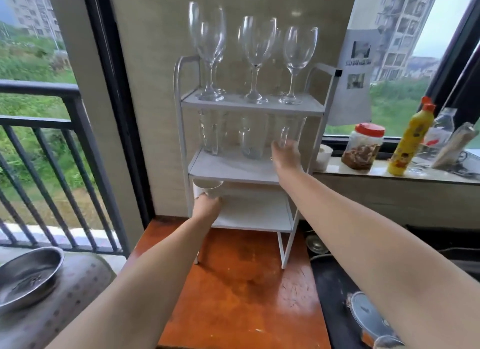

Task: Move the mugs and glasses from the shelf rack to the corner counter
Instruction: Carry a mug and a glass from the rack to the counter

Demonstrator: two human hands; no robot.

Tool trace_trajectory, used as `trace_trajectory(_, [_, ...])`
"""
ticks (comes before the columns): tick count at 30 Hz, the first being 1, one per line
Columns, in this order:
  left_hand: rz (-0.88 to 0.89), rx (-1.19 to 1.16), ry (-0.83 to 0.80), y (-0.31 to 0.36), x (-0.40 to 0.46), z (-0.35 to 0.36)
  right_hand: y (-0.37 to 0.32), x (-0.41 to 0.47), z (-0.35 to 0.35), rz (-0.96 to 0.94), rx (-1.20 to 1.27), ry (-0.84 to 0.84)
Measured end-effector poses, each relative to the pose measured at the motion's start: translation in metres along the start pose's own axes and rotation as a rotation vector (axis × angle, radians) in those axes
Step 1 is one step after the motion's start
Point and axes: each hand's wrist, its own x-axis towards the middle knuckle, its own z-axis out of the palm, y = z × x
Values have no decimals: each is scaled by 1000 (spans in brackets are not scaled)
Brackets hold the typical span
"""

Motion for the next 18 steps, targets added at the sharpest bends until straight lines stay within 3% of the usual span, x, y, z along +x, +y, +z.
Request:
trace_trajectory(4, [-100,-261,15,-9,18,2,5,7,0,-28,112,5])
trace_trajectory(12, [-332,-537,-15,-13,34,20,2,11,-8,-19,346,-67])
trace_trajectory(18, [-335,-655,61,-10,19,18,2,-2,-17,-50,313,-112])
